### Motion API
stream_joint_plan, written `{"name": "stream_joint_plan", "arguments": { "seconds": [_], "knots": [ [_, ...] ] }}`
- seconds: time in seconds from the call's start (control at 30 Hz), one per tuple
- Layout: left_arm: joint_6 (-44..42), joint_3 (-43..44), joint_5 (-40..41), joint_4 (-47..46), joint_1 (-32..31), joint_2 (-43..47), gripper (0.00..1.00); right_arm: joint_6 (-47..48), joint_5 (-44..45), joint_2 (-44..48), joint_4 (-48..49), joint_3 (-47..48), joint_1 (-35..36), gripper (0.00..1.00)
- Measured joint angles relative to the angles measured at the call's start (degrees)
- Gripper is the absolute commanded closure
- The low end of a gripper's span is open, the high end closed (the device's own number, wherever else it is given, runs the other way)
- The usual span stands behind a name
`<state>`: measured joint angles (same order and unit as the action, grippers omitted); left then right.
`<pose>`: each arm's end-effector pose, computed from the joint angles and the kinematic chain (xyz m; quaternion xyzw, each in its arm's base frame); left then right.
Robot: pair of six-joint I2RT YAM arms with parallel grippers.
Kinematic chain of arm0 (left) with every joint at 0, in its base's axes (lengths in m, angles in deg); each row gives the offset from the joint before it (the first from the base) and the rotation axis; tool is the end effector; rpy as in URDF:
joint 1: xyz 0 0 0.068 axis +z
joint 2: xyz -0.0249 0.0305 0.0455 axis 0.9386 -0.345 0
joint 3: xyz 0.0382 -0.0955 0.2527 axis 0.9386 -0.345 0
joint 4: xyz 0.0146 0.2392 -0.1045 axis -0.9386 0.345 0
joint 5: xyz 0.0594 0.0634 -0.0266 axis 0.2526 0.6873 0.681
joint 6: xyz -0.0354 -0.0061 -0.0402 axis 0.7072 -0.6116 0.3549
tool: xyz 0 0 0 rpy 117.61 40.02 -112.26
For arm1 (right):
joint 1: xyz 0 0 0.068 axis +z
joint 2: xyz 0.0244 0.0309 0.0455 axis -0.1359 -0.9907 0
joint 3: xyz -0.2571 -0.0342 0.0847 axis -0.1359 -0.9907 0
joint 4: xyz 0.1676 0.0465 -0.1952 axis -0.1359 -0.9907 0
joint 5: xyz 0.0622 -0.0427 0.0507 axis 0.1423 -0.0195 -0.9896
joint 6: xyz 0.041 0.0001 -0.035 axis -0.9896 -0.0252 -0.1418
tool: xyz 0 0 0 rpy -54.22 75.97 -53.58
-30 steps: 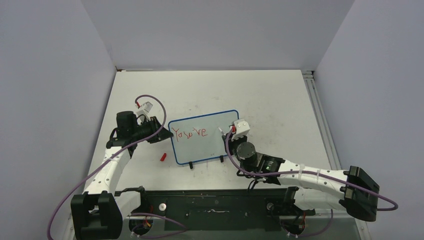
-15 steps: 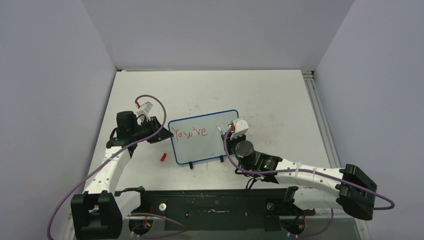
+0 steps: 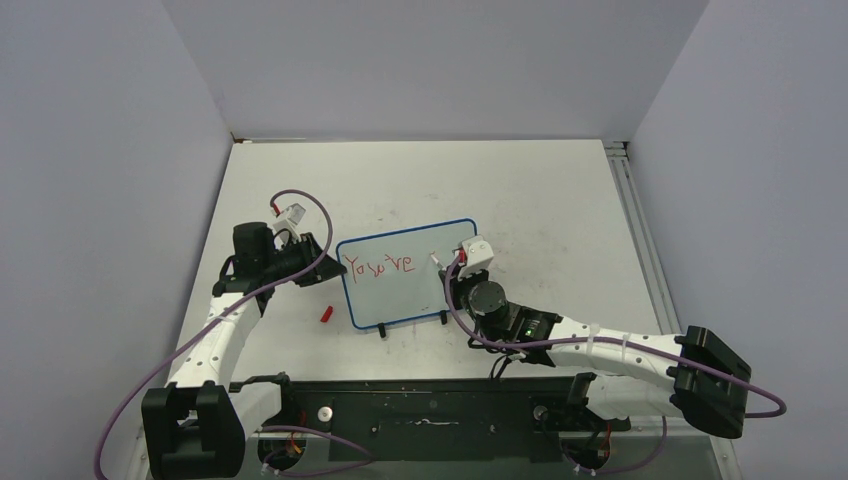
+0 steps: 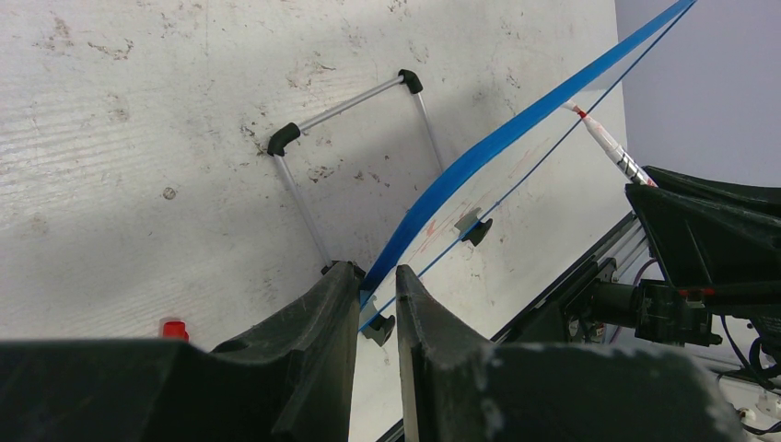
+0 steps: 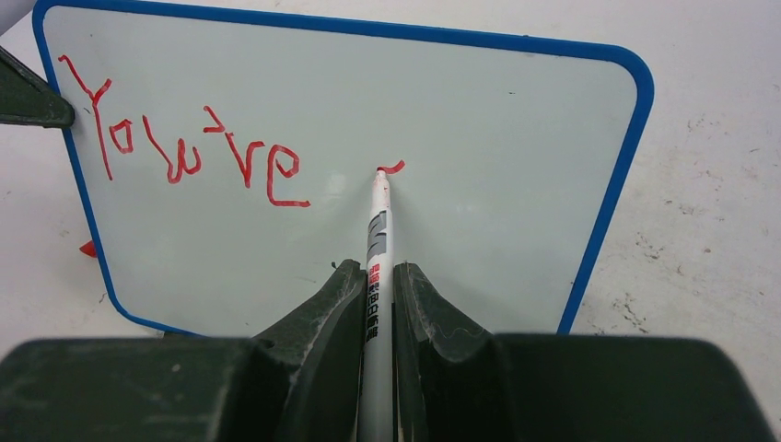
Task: Write a sentence on the whiteboard
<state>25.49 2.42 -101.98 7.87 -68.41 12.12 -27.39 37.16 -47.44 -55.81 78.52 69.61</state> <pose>0.2179 -0.0179 0.2356 -0.0303 0.8625 -0.3834 0.3291 0.1337 0.2142 0.2404 -0.1607 0.7742 0.2202 0.5712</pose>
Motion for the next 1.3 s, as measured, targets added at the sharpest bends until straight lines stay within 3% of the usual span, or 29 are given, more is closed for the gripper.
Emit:
{"name": "stream_joint_plan", "arguments": {
  "seconds": [1.3],
  "knots": [
    [0.02,0.0,-0.04,0.02,-0.15,0.0,0.8,-1.55,2.27,5.64,-3.3,-2.8,0.17,0.95]
  ]
}}
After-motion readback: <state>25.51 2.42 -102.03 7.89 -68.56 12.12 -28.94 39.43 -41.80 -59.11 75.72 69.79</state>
